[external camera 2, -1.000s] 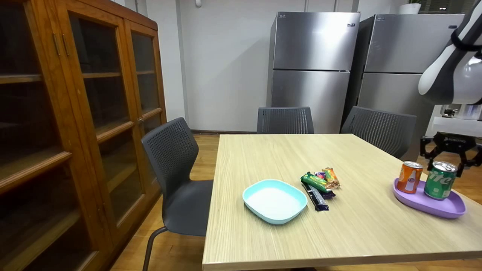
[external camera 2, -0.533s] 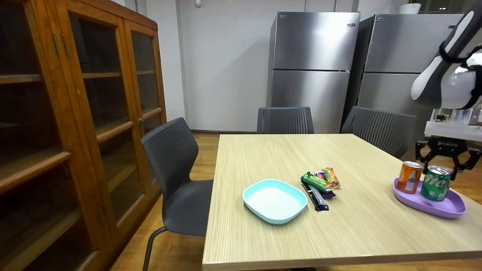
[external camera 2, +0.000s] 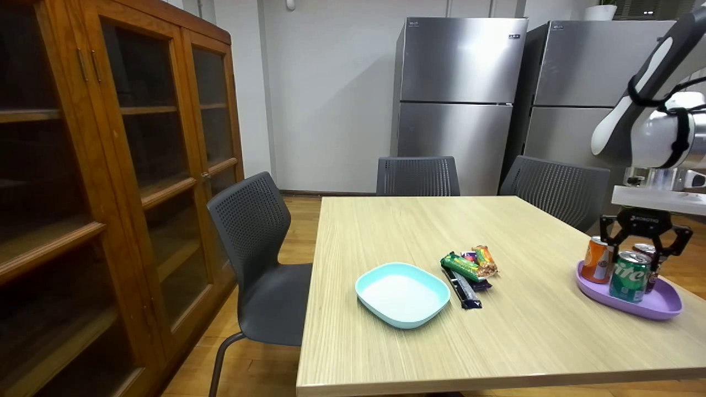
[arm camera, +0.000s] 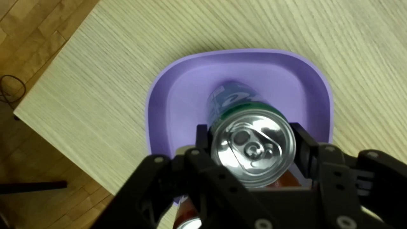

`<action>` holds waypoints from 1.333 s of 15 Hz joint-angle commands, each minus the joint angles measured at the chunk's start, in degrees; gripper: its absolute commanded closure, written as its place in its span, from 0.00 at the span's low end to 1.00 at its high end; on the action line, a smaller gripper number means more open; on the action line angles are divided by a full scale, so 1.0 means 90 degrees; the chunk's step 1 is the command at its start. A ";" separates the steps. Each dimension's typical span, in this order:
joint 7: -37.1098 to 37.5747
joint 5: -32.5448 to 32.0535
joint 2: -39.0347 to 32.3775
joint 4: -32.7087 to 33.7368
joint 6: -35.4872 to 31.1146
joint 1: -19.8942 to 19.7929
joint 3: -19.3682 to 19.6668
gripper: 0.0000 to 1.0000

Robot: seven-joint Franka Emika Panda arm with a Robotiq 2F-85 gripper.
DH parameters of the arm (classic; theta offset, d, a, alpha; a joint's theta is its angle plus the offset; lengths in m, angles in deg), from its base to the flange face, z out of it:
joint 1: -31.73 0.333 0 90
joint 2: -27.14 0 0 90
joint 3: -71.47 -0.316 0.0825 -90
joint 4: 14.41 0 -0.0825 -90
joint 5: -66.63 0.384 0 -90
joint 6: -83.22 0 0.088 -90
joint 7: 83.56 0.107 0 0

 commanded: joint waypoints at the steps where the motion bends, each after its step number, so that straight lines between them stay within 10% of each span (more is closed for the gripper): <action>1: 0.0048 -0.0015 -0.0043 0.0291 0.0354 -0.0091 -0.0054 0.12; 20: 0.0125 -0.0586 0.1352 -0.1092 -0.0269 0.0809 -0.0090 0.00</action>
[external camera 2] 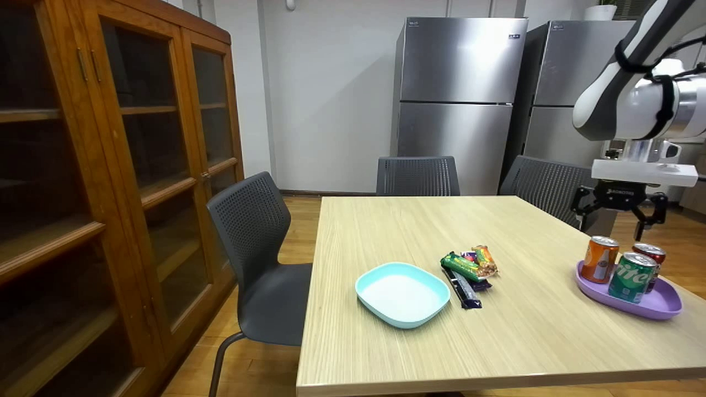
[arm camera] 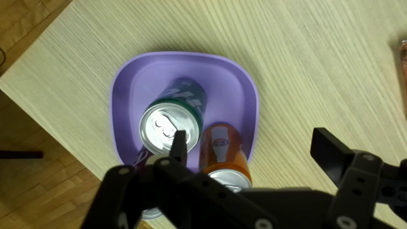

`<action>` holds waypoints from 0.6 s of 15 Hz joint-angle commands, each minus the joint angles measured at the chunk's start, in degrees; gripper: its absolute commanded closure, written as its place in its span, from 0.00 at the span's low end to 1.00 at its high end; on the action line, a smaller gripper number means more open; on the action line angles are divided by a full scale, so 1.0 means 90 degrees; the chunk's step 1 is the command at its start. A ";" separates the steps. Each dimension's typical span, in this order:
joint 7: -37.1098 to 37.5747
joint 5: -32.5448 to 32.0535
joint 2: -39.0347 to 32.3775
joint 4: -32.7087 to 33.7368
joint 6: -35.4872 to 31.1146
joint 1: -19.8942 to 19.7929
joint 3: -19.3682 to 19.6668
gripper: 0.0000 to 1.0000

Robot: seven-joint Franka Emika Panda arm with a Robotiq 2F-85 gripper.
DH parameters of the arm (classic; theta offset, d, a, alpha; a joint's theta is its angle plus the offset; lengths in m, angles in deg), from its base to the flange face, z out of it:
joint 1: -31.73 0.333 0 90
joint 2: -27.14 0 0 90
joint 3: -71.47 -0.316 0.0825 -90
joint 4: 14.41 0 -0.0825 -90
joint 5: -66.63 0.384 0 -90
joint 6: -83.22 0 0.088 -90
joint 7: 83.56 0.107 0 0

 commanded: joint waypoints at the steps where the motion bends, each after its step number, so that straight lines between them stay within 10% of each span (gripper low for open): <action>1: 0.0122 -0.0407 0.0523 -0.0649 -0.0253 0.0290 -0.0097 0.00; 9: -0.0113 -0.0767 0.0748 -0.1109 -0.0532 0.0714 -0.0549 0.00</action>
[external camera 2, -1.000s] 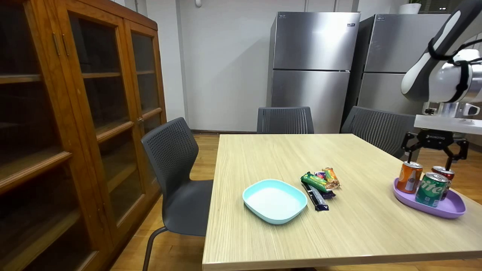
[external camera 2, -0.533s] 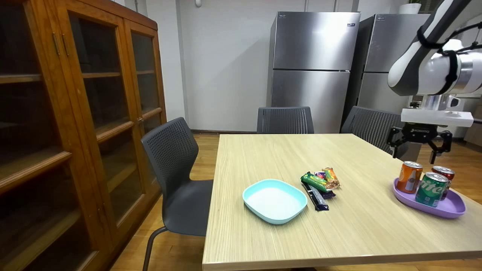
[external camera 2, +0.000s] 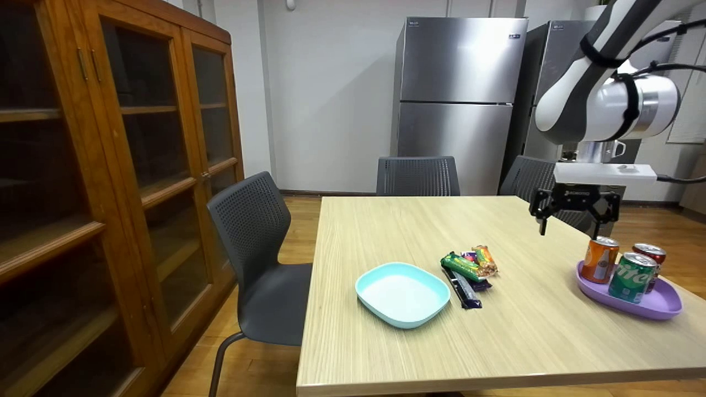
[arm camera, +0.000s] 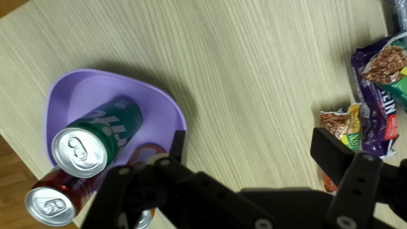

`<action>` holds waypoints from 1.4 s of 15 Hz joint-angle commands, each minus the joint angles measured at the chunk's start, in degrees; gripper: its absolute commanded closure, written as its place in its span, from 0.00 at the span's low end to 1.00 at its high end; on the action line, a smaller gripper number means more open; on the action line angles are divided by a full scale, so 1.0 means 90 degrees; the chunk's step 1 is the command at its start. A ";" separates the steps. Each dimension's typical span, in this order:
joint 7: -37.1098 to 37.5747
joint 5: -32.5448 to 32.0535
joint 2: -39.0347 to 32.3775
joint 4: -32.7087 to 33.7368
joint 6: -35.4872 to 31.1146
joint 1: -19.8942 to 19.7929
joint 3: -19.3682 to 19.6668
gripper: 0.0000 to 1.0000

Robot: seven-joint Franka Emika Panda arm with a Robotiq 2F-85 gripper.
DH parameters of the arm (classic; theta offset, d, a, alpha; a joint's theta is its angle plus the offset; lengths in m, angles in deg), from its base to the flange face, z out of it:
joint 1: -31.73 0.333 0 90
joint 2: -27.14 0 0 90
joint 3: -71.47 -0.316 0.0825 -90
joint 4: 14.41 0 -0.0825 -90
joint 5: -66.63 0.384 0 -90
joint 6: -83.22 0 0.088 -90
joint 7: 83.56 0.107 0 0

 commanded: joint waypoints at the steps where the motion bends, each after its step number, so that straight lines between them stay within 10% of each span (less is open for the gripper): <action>1: -0.0153 -0.0135 0.0306 -0.0388 -0.0183 0.0063 -0.0257 0.00; 21: -0.0754 -0.0104 -0.0136 -0.0244 -0.0065 0.0245 -0.0909 0.00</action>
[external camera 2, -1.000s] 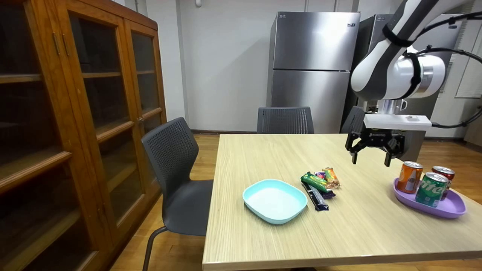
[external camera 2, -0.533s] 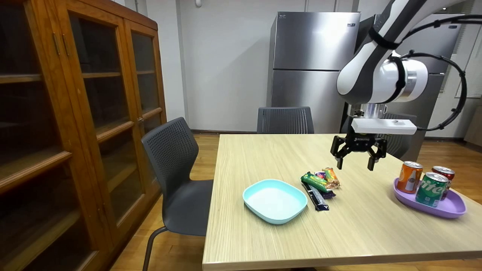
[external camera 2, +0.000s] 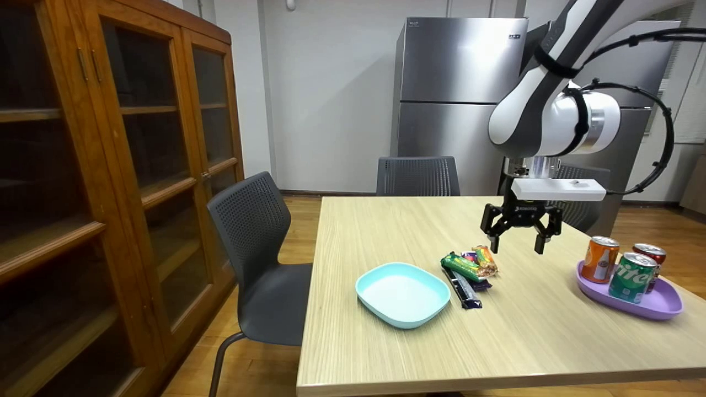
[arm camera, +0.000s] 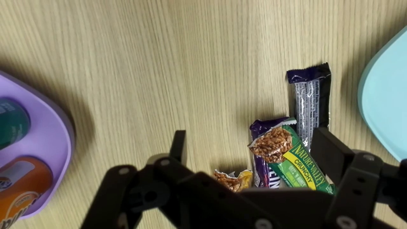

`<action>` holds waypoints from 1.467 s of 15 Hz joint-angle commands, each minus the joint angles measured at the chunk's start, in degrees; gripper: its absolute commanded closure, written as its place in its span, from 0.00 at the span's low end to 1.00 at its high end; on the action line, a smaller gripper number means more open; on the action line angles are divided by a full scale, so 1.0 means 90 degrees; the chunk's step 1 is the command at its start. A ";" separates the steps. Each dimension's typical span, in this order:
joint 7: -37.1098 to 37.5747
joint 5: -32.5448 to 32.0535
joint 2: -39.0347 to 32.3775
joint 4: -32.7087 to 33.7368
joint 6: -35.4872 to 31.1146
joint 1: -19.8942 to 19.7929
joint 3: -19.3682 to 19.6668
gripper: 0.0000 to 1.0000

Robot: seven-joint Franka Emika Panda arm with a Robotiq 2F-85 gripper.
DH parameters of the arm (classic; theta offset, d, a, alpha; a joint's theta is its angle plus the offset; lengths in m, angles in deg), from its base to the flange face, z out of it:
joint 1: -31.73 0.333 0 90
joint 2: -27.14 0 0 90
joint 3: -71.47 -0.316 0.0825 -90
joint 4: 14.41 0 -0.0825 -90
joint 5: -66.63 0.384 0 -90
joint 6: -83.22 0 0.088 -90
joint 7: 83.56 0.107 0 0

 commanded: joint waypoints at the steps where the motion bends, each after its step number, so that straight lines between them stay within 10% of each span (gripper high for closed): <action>1: -0.0047 -0.0056 0.0020 -0.0049 -0.0062 -0.0006 -0.0024 0.00; 22: -0.0153 -0.1142 -0.1572 0.1538 -0.0401 0.0708 0.0117 0.00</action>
